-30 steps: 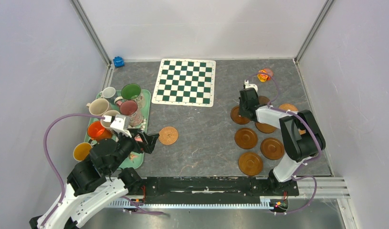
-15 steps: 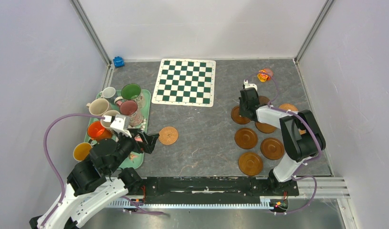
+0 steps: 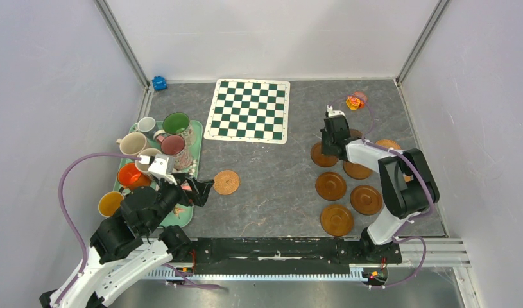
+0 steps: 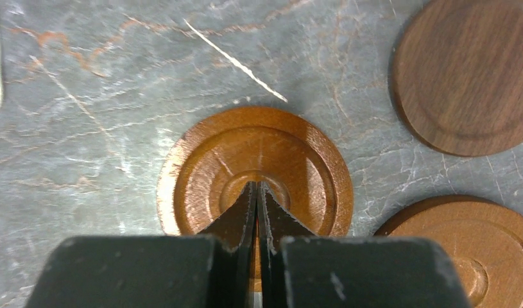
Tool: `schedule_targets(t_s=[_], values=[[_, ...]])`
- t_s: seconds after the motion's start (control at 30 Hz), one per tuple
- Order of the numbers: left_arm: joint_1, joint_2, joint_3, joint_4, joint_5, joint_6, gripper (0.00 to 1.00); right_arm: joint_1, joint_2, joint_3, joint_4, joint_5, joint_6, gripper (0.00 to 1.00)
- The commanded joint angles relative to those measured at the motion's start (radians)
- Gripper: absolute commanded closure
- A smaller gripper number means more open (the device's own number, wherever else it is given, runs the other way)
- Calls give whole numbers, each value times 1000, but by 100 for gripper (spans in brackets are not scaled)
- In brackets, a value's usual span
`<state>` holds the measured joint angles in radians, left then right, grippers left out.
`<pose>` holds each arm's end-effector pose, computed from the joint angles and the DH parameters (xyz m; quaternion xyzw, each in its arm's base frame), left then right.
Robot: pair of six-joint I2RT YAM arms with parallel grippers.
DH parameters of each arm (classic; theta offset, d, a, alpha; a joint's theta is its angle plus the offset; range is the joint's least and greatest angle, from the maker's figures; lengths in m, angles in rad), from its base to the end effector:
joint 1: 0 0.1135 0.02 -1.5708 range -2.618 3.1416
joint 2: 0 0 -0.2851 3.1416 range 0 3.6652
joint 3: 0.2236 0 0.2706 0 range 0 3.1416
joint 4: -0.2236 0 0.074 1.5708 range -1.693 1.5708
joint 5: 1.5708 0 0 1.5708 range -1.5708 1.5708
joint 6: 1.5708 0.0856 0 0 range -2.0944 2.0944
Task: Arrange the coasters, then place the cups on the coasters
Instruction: Move the coaster to the center of the board.
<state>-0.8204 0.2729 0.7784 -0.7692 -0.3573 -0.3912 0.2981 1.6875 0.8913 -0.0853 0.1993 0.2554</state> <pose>0.0874 -0.0499 0.3304 0.0608 0.7864 -0.2247 0.5722 0.3692 0.0957 0.1282 0.0136 0.9370 0.0018 0.3490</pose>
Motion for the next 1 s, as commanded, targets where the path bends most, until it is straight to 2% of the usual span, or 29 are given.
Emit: schedule_targets(t_s=[0.0, 0.13, 0.23, 0.4, 0.47, 0.67, 0.97], values=[[-2, 4, -3, 30, 3, 7, 0, -2, -66, 88, -7, -66, -33, 100], [-2, 0, -4, 30, 3, 6, 0, -2, -90, 125, -28, -156, -27, 100], [-2, -2, -3, 30, 3, 6, 0, 11, -121, 94, 16, -257, 34, 100], [-2, -1, -3, 31, 9, 8, 0, 111, -148, 36, 77, -299, 164, 100], [-2, -2, -1, 30, 11, 8, 0, 168, -146, 11, 152, -309, 231, 100], [-2, -9, -2, 31, 10, 8, 0, 358, -51, 27, 281, -328, 382, 100], [-2, -21, -4, 32, 9, 8, 0, 567, 156, 220, 285, -266, 447, 100]])
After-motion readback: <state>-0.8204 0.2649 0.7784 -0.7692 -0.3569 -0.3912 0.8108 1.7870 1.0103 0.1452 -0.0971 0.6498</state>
